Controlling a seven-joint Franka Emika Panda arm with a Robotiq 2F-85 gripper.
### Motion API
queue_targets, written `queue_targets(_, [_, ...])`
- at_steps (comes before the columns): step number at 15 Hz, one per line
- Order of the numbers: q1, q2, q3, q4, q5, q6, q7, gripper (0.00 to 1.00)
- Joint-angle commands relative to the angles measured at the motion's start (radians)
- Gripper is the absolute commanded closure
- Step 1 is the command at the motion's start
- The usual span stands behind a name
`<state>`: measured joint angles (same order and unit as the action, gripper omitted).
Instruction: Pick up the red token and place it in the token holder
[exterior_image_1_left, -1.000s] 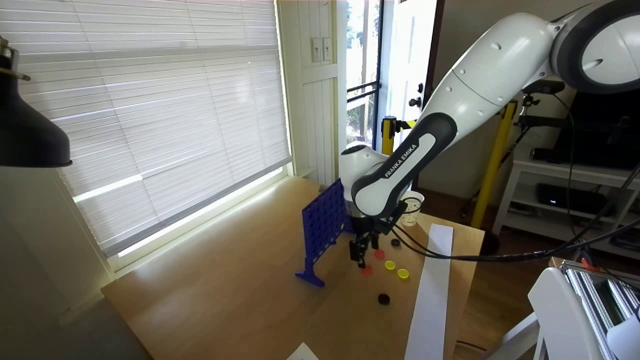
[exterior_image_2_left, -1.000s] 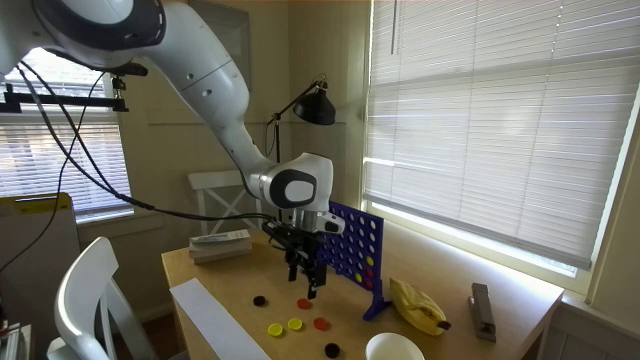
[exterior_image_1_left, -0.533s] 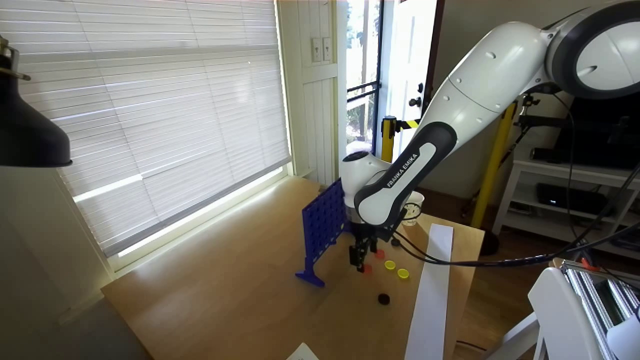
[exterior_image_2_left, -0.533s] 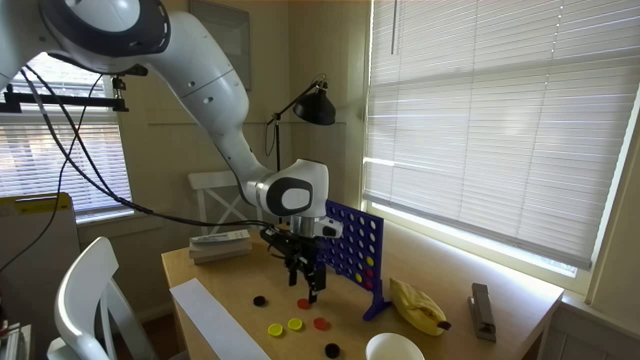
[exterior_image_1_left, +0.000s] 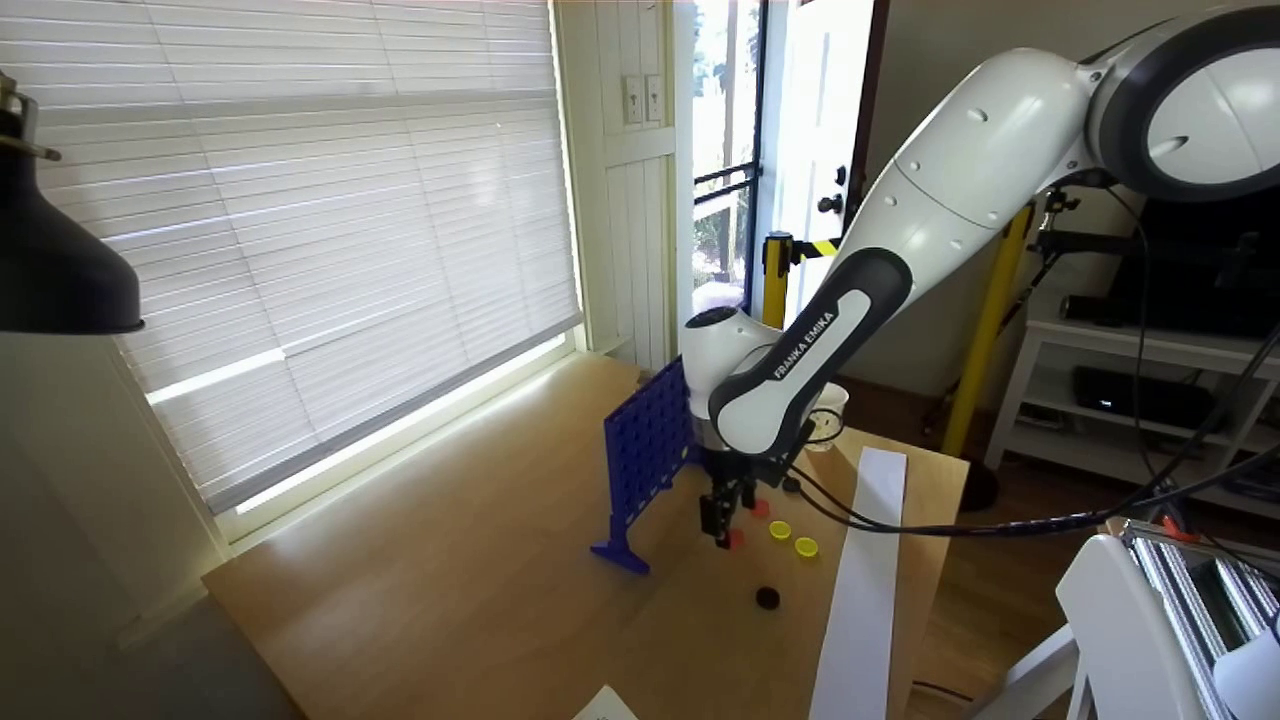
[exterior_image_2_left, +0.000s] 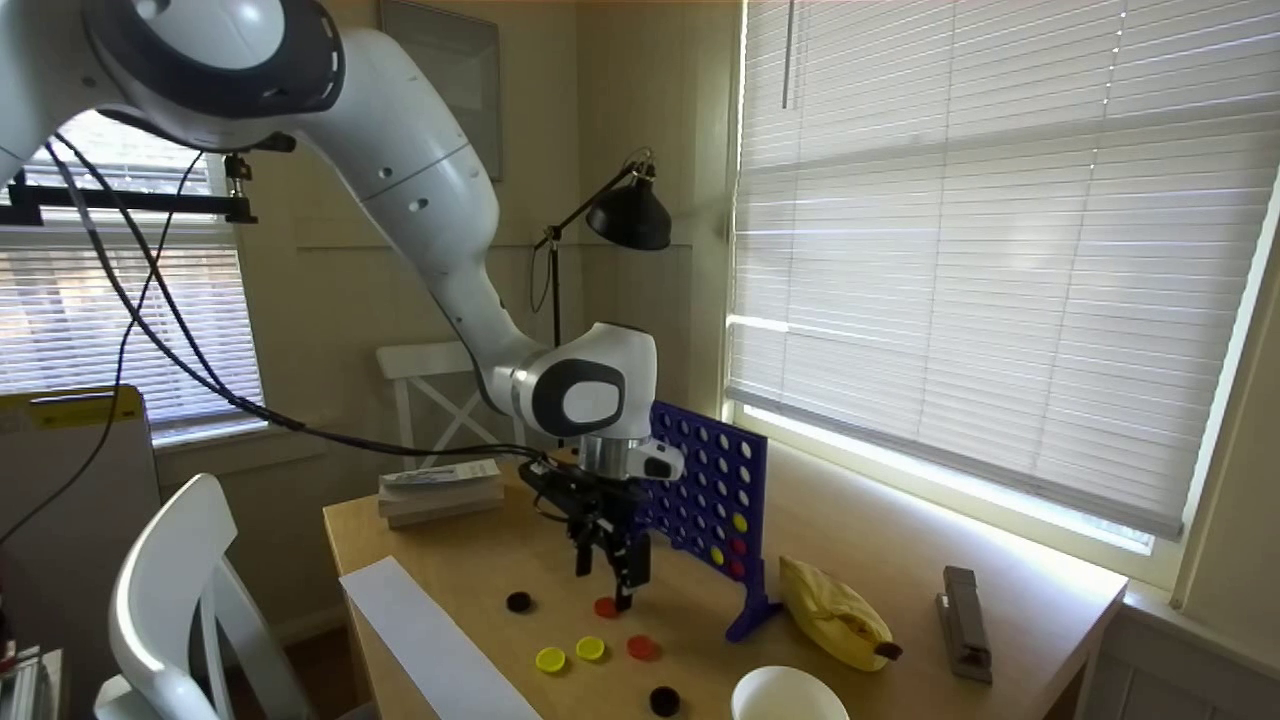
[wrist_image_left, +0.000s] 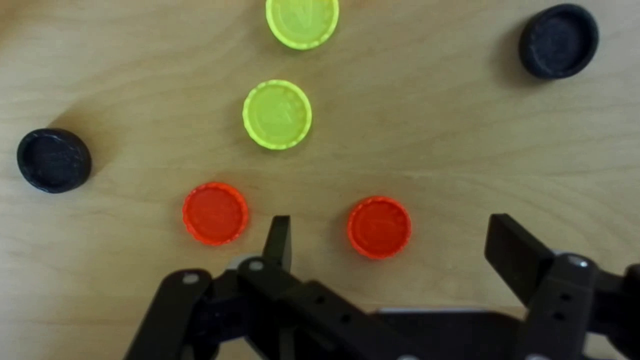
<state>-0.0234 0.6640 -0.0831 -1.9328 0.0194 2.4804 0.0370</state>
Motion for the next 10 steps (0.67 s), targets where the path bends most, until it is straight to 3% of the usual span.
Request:
queue_targets(1, [0.003, 0.031, -0.005, 0.011, -0.028, 0.032, 0.011, 0.00])
queue_targets(7, [0.010, 0.044, -0.019, 0.001, -0.042, 0.103, 0.020, 0.01])
queue_targets(8, [0.012, 0.049, -0.021, 0.006, -0.046, 0.098, 0.019, 0.10])
queue_targets(10, [0.017, 0.050, -0.025, 0.004, -0.055, 0.111, 0.023, 0.16])
